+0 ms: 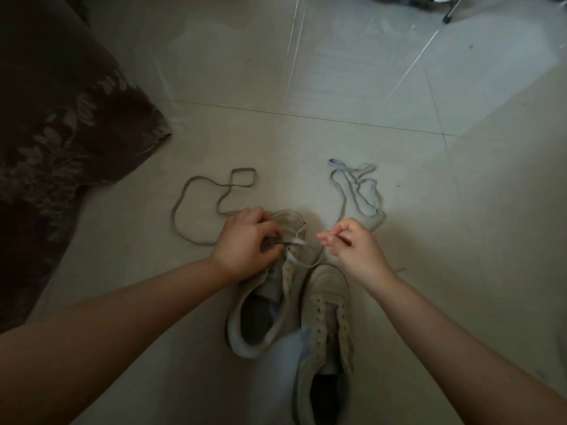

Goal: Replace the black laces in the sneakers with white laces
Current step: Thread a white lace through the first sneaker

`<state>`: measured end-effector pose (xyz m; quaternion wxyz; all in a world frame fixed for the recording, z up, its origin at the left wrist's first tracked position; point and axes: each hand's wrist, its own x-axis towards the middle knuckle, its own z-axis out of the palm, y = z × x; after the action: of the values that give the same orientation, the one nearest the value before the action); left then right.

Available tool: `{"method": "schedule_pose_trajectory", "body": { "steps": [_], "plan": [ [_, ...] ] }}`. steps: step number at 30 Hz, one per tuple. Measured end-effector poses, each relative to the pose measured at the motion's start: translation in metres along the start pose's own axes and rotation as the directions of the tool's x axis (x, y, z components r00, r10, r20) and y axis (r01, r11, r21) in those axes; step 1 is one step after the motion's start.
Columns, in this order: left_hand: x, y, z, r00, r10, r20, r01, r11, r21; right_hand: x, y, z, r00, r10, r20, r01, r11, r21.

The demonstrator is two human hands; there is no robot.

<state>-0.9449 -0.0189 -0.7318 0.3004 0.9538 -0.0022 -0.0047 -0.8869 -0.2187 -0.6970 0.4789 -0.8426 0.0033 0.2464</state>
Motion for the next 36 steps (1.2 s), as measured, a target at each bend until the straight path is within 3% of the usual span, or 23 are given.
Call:
{"method": "schedule_pose_trajectory", "body": {
  "steps": [2,4,10,13,22,25,28,31,36],
  "plan": [
    [0.001,0.009,0.002,0.996,0.093,-0.013,-0.092,0.992,0.085,0.0,0.007,0.005,1.0,-0.021,-0.004,0.02,0.969,-0.246],
    [0.005,0.017,0.003,0.994,0.101,-0.028,-0.099,0.991,0.091,-0.004,0.009,0.009,0.999,-0.043,-0.009,0.039,0.958,-0.283],
    [0.013,0.021,0.003,0.998,0.053,0.043,-0.057,0.995,0.084,-0.009,0.0,0.014,0.997,-0.078,0.029,0.078,0.997,-0.007],
    [0.012,0.023,-0.002,1.0,0.013,0.024,-0.013,1.0,-0.013,-0.01,-0.002,0.014,0.993,-0.104,0.053,0.097,0.989,0.113],
    [0.011,0.022,-0.009,0.993,-0.111,0.031,0.115,0.959,-0.258,-0.016,-0.001,0.019,0.996,0.015,0.086,-0.017,1.0,0.021],
    [0.008,0.024,-0.012,1.0,-0.017,0.022,0.022,0.976,-0.215,-0.022,-0.011,0.026,0.986,0.067,0.152,-0.091,0.984,0.154],
    [0.006,0.024,-0.015,0.997,0.075,0.034,-0.074,0.997,-0.037,-0.023,-0.018,0.034,0.993,0.046,0.109,-0.073,0.966,0.25],
    [0.006,0.027,-0.015,0.996,0.087,0.021,-0.088,0.994,0.067,-0.019,-0.021,0.039,0.998,-0.028,0.047,0.016,0.972,0.235],
    [-0.005,0.016,-0.001,0.998,-0.03,0.061,0.03,1.0,0.0,-0.019,-0.023,0.035,0.997,-0.057,0.045,0.044,0.967,0.251]
  ]
}}
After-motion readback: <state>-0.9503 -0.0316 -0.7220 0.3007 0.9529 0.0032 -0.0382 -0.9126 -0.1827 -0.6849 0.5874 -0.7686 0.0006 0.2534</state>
